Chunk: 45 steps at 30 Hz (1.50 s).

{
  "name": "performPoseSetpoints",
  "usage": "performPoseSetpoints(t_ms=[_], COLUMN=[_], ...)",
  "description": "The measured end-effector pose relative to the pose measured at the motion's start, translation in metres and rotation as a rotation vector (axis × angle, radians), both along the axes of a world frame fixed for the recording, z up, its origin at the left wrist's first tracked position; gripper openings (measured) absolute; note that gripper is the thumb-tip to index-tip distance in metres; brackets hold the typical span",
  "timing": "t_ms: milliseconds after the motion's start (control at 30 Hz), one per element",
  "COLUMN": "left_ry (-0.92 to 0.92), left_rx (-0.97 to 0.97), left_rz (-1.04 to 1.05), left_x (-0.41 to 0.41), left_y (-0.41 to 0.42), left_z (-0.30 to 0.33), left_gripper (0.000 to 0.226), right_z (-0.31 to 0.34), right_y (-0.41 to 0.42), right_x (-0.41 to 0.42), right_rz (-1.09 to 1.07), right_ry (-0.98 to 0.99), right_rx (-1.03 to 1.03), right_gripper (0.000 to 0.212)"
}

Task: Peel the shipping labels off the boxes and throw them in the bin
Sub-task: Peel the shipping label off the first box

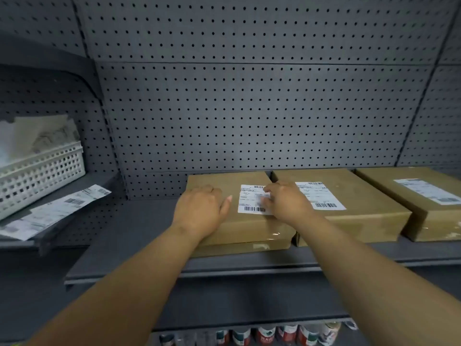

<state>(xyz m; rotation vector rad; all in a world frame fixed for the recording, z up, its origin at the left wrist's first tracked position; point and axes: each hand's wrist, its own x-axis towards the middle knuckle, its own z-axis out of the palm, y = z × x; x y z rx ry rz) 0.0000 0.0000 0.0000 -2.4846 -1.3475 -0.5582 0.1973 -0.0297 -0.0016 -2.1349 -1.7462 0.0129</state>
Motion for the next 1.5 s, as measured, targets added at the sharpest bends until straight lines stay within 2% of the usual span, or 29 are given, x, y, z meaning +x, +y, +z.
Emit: performPoseSetpoints(t_ms=[167,300,467,667,833,1100,1200,1267,1367,1433,1500], left_ry=[0.013,-0.011,0.054,0.071,0.029,-0.030,-0.036,-0.041,-0.050,-0.052,-0.050], left_rx=[-0.080,-0.163,-0.228,-0.164,-0.141,-0.140,-0.144,-0.153,-0.175,-0.177,-0.174], left_rz=[-0.092,-0.124,-0.148,-0.166,-0.170,-0.204,-0.204,-0.203,-0.202,-0.208,-0.206], left_x=[0.002,0.004,0.005,0.006,0.006,0.006,0.006,0.006,0.005,0.005,0.005], left_y=[0.023,0.036,0.050,0.056,0.054,0.057,0.057,0.056,0.055,0.055,0.055], left_z=[-0.012,-0.017,-0.010,-0.012,-0.014,-0.019,-0.019,-0.018,-0.018,-0.017,-0.017], left_gripper=[0.048,0.048,0.047,0.041,0.040,0.039,0.038,0.038,0.038,0.038,0.038], right_z=[0.002,0.002,0.003,-0.003,-0.006,-0.010,0.000,0.008,0.003,-0.004,-0.004], right_y=[0.021,0.041,0.065,0.080,0.088,0.090,0.087,0.085,0.083,0.084,0.085], right_x=[0.014,0.021,0.024,0.033,0.034,0.031,0.035,0.036,0.037,0.037,0.034], right_rz=[-0.152,-0.176,-0.189,-0.202,-0.232,-0.251,-0.225,-0.214,-0.181,-0.147,-0.149], right_ry=[-0.009,-0.031,0.014,0.057,0.069,0.061,0.183,0.228,0.098,0.003,-0.111], right_rx=[-0.037,-0.069,-0.125,-0.108,-0.098,-0.112,-0.151,-0.144,-0.115,-0.113,-0.133], right_gripper=[0.031,0.030,0.030,0.030,0.020,0.024,0.017,0.022,0.033,0.023,0.021])
